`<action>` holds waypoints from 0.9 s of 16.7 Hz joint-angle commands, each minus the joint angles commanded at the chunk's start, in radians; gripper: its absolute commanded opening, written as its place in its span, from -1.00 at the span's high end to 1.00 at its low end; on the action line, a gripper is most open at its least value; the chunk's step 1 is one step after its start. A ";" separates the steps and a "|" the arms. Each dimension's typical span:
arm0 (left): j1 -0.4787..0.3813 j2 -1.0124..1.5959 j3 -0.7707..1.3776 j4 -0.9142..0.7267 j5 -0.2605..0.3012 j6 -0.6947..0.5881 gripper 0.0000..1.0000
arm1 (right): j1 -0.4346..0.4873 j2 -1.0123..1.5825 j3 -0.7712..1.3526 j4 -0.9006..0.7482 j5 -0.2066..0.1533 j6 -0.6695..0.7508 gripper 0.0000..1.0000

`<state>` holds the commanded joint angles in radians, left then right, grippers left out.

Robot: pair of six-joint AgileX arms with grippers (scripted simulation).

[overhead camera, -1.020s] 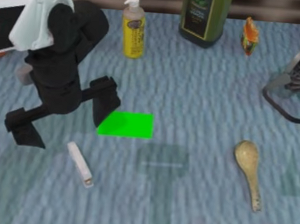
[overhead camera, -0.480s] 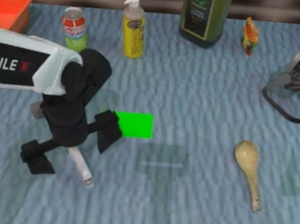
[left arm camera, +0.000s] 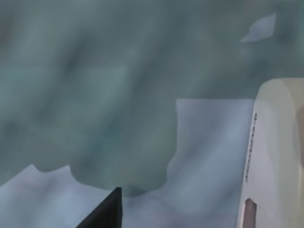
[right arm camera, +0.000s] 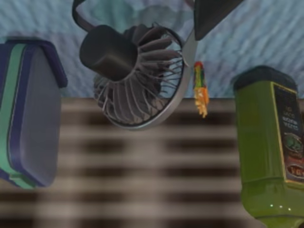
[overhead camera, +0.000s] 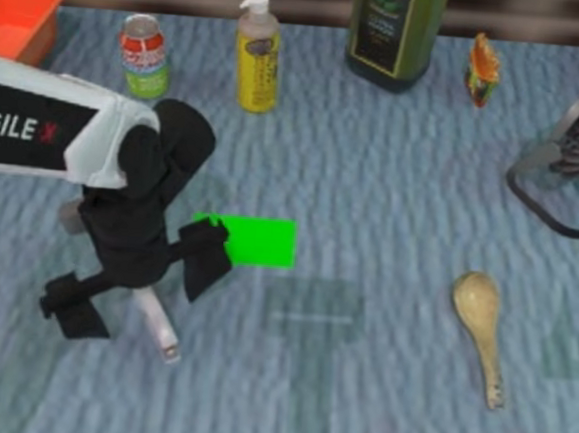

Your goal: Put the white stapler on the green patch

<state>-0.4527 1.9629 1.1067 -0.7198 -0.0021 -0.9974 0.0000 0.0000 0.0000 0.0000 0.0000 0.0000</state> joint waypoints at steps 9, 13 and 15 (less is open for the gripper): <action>0.000 0.000 0.000 0.000 0.000 0.000 0.81 | 0.000 0.000 0.000 0.000 0.000 0.000 -1.00; 0.000 0.000 0.000 0.000 0.000 0.000 1.00 | 0.000 0.000 0.000 0.000 0.000 0.000 -1.00; 0.000 0.000 0.000 0.000 0.000 0.000 1.00 | 0.000 0.000 0.000 0.000 0.000 0.000 -1.00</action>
<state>-0.4527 1.9629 1.1067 -0.7198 -0.0021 -0.9974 0.0000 0.0000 0.0000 0.0000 0.0000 0.0000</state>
